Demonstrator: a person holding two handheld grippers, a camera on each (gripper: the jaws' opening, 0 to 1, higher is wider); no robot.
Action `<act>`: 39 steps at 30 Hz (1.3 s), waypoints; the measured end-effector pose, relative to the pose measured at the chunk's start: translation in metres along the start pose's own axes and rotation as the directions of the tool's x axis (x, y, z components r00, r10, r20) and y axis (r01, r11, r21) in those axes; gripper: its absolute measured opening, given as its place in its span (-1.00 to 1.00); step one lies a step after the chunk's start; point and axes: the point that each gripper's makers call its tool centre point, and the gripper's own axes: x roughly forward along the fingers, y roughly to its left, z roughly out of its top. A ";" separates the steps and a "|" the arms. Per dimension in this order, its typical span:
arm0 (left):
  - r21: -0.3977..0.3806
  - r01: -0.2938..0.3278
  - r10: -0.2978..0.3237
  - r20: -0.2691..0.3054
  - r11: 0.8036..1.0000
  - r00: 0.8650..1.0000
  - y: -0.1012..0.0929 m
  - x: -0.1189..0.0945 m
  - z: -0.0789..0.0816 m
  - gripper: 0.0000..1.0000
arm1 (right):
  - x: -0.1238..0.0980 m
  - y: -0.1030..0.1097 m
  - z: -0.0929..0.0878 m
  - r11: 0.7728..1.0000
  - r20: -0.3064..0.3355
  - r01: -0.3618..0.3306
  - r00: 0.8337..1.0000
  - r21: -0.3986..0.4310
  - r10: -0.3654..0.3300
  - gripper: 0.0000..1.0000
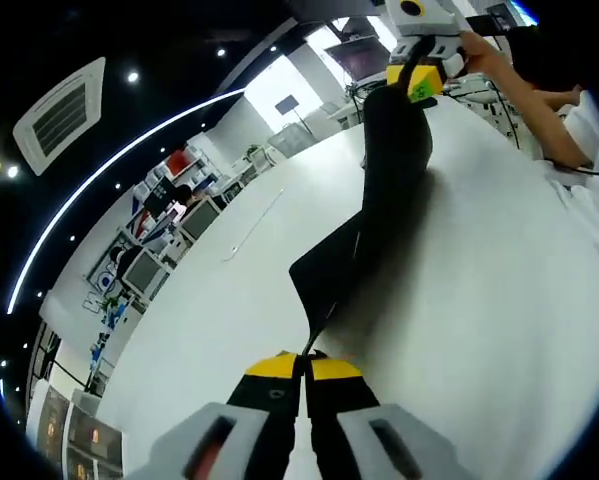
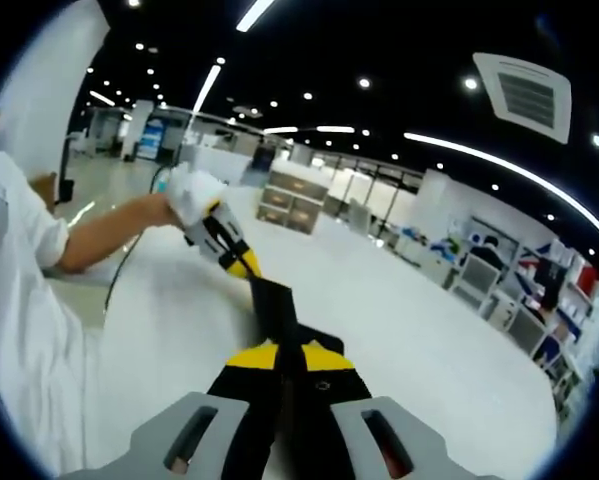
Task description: Arrange the mouse and mouse pad neatly on the desk surface
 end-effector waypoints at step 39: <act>-0.136 -0.066 0.090 0.173 0.988 0.981 0.021 -0.053 0.065 -0.93 | 0.007 0.004 -0.015 1.000 -0.085 -0.011 0.996 -0.016 0.010 -0.65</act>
